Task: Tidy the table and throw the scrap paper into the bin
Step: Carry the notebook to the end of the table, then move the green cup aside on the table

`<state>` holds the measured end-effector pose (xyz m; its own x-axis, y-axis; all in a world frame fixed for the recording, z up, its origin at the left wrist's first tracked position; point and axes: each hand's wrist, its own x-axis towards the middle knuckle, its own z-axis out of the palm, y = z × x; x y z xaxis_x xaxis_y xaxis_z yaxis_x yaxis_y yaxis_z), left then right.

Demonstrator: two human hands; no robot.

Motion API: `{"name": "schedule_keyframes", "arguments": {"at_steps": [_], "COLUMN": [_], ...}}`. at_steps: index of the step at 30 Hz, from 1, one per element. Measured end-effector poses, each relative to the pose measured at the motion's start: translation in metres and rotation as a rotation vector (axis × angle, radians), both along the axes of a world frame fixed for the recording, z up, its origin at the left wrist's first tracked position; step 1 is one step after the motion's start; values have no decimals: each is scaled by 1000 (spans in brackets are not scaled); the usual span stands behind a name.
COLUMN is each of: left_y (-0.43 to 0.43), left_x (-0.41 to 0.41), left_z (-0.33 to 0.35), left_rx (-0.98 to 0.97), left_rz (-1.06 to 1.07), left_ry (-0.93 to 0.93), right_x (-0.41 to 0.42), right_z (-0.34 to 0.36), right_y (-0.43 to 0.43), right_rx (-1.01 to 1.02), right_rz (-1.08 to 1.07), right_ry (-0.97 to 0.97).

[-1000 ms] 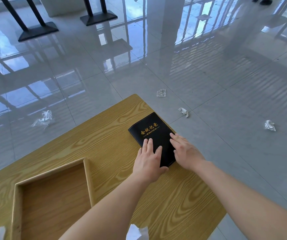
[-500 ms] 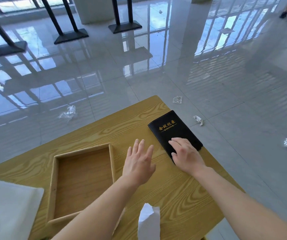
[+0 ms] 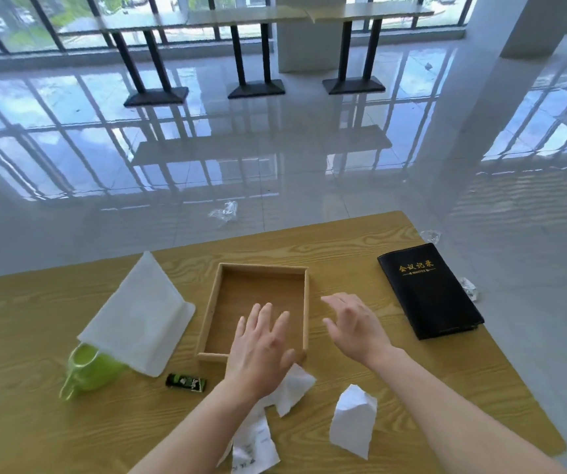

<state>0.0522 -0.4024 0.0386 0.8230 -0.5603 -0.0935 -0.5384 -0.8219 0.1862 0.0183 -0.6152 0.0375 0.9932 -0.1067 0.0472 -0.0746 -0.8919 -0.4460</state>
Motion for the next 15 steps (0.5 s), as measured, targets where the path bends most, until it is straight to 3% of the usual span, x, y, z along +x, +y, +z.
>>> {"name": "schedule_keyframes", "arguments": {"at_steps": [15], "left_y": [181], "left_x": [-45], "left_z": [-7], "left_rx": [-27], "left_rz": [321], "left_ry": [45], "right_x": [12], "right_z": [1], "right_y": [165], "right_rx": [61], "right_rz": [275], "right_ry": [3]}}
